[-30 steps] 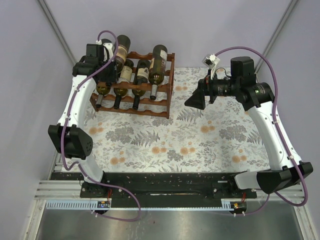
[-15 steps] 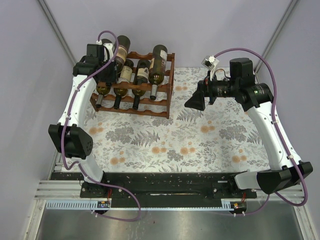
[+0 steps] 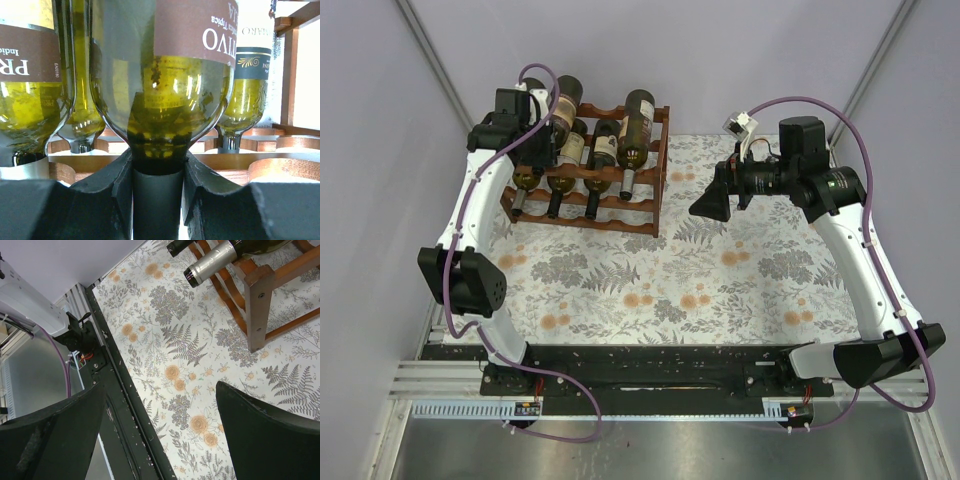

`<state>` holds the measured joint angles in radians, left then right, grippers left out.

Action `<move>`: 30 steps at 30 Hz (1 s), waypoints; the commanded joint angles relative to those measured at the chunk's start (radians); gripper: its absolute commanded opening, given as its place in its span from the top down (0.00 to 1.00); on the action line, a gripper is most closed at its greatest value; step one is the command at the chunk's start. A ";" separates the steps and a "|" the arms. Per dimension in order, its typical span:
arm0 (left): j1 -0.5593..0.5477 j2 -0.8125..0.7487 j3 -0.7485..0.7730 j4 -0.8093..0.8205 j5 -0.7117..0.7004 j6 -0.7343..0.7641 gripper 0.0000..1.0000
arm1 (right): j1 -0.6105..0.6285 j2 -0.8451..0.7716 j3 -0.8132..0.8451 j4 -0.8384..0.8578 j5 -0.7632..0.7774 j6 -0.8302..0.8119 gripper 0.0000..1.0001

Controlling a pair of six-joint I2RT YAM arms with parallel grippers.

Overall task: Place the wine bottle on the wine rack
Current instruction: Place the wine bottle in the wine rack.

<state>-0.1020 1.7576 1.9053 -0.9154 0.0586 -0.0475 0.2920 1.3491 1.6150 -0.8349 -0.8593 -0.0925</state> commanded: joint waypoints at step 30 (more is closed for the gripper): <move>-0.002 -0.018 0.095 0.067 0.006 0.041 0.54 | -0.007 -0.039 -0.018 0.026 -0.032 -0.013 0.00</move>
<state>-0.1040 1.7576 1.9343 -0.9230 0.0643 -0.0071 0.2916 1.3441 1.5990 -0.8349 -0.8772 -0.0929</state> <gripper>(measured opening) 0.443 0.993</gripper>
